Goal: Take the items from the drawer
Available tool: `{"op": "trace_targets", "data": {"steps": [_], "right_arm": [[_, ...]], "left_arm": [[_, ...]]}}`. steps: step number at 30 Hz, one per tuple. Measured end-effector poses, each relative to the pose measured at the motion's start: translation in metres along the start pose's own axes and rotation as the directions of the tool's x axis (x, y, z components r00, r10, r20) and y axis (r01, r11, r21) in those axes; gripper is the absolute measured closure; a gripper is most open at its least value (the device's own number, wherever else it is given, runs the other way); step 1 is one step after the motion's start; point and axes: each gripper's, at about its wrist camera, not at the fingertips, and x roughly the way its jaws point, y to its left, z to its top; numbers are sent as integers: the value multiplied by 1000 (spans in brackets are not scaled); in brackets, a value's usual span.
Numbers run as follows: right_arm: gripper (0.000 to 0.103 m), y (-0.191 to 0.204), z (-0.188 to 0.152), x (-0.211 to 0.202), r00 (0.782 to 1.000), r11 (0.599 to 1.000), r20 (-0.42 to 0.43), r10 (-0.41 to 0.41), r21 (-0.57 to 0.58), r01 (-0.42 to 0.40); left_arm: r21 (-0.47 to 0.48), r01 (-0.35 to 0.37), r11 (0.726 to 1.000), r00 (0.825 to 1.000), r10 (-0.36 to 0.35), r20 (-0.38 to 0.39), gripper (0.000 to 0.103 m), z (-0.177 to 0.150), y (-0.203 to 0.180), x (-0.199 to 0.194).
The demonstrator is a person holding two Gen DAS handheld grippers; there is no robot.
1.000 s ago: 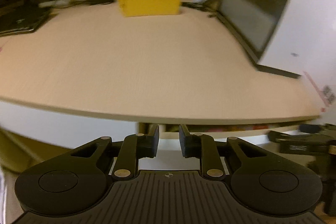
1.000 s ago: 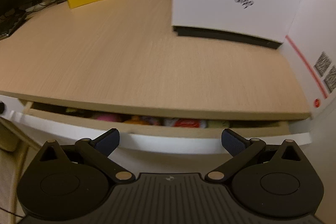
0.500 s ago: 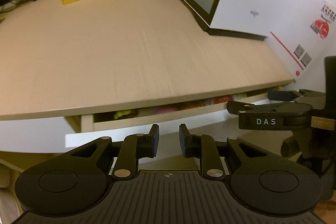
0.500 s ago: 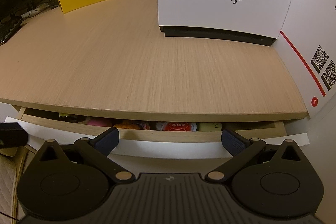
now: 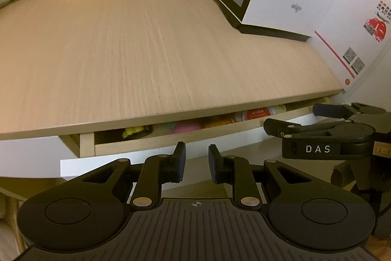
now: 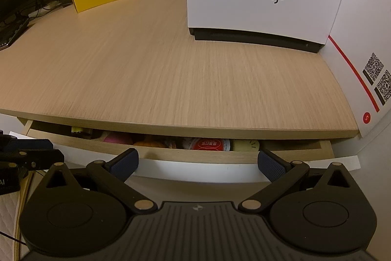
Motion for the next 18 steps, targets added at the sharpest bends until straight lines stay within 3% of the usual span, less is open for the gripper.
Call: {"op": "trace_targets", "data": {"steps": [11, 18], "right_arm": [[0, 2, 4, 4, 1000, 1000, 17, -16, 12, 16], [0, -4, 11, 18, 999, 999, -34, -15, 31, 16]], "left_arm": [[-9, 0, 1000, 1000, 0, 1, 80, -1, 0, -1], [-7, -14, 1000, 1000, 14, -18, 80, 2, -3, -2]]}}
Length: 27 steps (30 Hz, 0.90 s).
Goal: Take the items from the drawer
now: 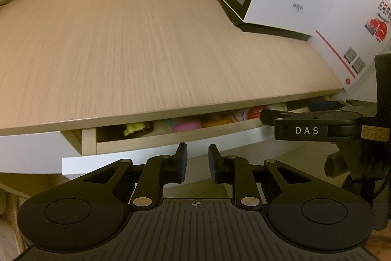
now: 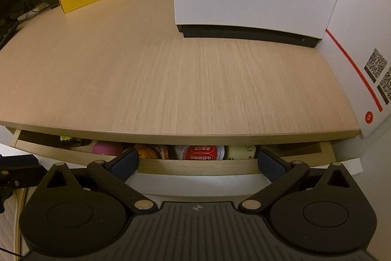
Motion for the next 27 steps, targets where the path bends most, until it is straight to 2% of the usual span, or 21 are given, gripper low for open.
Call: {"op": "trace_targets", "data": {"steps": [5, 10, 15, 20, 27], "right_arm": [[0, 0, -7, -3, 1000, 1000, 22, 1, 0, -1], [0, 2, -18, -9, 999, 1000, 46, -4, 2, 4], [0, 3, -23, -13, 1000, 1000, 23, -6, 3, 6], [0, 2, -30, -21, 1000, 1000, -22, -8, -3, 8], [0, -6, -35, -36, 986, 999, -158, 48, -18, -51]], "left_arm": [[-6, -2, 1000, 1000, 2, 20, 80, 5, -1, 1], [8, -27, 1000, 1000, 27, 7, 80, 3, 1, 12], [59, -25, 998, 1000, 25, 15, 80, -10, 0, 8], [61, -23, 998, 1000, 24, -4, 81, -24, 0, -4], [55, -25, 998, 996, 29, -82, 81, -42, 10, -24]]}}
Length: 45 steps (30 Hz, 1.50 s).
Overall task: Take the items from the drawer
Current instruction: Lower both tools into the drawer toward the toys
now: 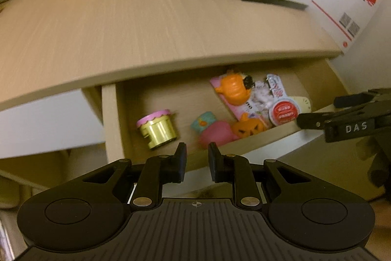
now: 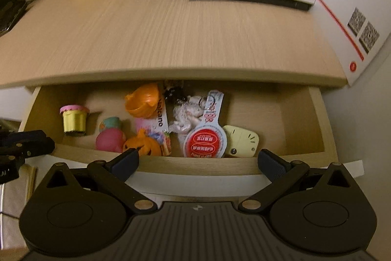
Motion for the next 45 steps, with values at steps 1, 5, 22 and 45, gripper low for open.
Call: {"op": "trace_targets", "data": {"steps": [1, 5, 22, 45], "right_arm": [[0, 0, -2, -1, 1000, 1000, -13, 6, -9, -6], [0, -1, -6, -3, 997, 996, -67, 48, -68, -52], [15, 62, 58, 87, 988, 939, -119, 96, -317, -129], [68, 17, 46, 83, 990, 966, -103, 98, -228, -120]], "left_arm": [[1, 7, 1000, 1000, -7, -15, 81, -2, 1, -1], [39, 19, 999, 998, -16, -68, 84, -8, -6, -4], [40, 70, 997, 989, -64, -135, 85, -10, -12, -4], [187, 74, 980, 994, -56, -97, 84, 44, -36, 56]]}}
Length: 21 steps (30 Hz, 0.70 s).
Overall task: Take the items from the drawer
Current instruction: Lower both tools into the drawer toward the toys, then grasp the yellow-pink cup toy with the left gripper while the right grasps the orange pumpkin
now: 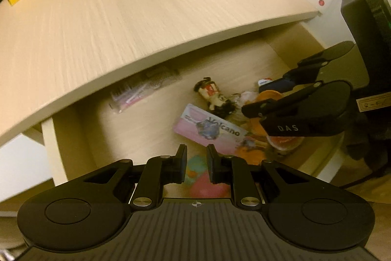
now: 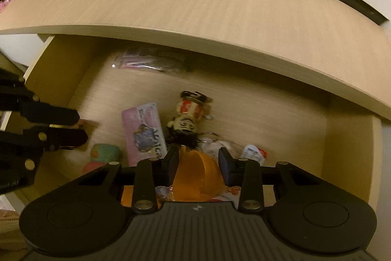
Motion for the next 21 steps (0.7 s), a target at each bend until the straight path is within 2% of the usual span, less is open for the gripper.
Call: {"op": "trace_targets", "data": {"steps": [2, 3, 5, 9, 11, 15, 21], "right_arm": [[64, 0, -1, -2, 1000, 1000, 2, 1, 4, -1], [54, 0, -2, -2, 1000, 1000, -5, 3, 6, -3], [42, 1, -4, -5, 1000, 1000, -9, 12, 7, -12], [42, 4, -9, -14, 999, 999, -20, 35, -1, -35], [42, 6, -14, -21, 997, 998, -31, 64, 3, -64], [42, 16, -25, -24, 993, 994, -47, 109, -14, -109], [42, 19, -36, -29, 989, 991, -59, 133, 1, -133]], "left_arm": [[-10, 2, 1000, 1000, -2, -3, 84, -6, 1, -1], [-12, -3, 1000, 1000, 3, -6, 84, -7, 3, -2], [-18, -23, 1000, 1000, 23, -16, 84, -9, 11, -3], [-29, -101, 994, 994, 100, -41, 84, -9, 32, -5], [-37, -118, 992, 992, 116, -53, 84, -9, 40, -7], [-2, -118, 993, 990, 117, -82, 84, -15, 46, -4], [84, -126, 989, 983, 136, -125, 83, -21, 45, 1]]}}
